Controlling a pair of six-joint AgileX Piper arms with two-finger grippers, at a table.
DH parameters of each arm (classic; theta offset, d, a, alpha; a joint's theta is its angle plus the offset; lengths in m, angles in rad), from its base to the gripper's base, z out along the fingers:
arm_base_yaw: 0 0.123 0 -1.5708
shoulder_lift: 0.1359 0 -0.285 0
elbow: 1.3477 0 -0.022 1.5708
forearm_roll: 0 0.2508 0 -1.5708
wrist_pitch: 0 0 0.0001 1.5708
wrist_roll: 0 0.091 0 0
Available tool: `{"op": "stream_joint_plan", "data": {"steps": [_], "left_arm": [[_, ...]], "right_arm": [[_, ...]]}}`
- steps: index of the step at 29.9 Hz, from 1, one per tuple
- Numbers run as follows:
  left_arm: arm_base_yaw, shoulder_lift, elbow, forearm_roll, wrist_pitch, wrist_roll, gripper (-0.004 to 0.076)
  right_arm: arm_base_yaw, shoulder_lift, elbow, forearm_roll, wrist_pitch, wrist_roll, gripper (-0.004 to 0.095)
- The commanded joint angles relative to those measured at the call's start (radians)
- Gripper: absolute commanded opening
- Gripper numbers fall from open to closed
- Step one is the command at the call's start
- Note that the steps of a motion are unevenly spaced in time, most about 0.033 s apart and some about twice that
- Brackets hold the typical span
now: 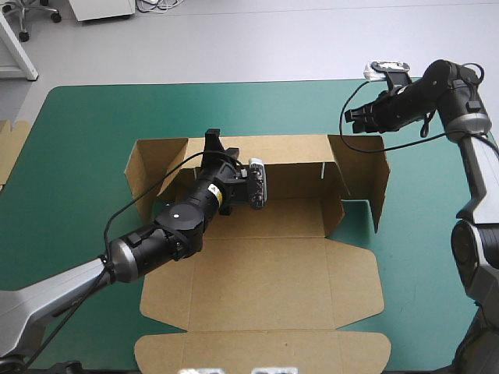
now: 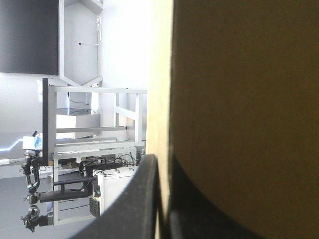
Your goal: Fold the box
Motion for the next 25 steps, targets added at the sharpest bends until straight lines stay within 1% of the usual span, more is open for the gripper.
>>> {"op": "stream_joint_plan", "data": {"steps": [1,4,7,10,14,18,22,25], "left_arm": [[-0.001,-0.038,-0.014,-0.001,0.013,-0.033,-0.001],[-0.001,-0.038,-0.014,-0.003,0.016,-0.045,-0.001],[-0.001,-0.038,-0.014,-0.028,0.025,-0.045,-0.001],[0.002,-0.036,-0.014,-0.057,0.025,-0.045,-0.001],[0.002,-0.026,-0.014,-0.054,0.025,-0.033,-0.001],[0.002,-0.007,-0.014,-0.054,0.025,-0.033,-0.001],[0.002,0.012,-0.014,-0.05,0.045,-0.013,-0.001],[0.002,0.017,-0.014,-0.038,0.06,-0.013,-0.001]], "right_arm": [[0.001,-0.055,-0.023,0.032,0.036,-0.02,0.0306],[0.001,-0.055,-0.023,0.032,0.067,-0.023,0.0306],[0.001,-0.066,-0.023,0.039,0.069,-0.023,0.0306],[0.001,-0.073,-0.023,0.071,0.085,-0.032,0.0306],[0.001,-0.088,-0.021,0.088,0.085,-0.032,0.0306],[0.001,-0.103,-0.021,0.077,0.085,-0.034,0.0306],[0.001,-0.108,-0.015,0.077,0.087,-0.036,0.0304],[0.001,-0.127,0.03,0.079,0.087,-0.048,0.0304]]}}
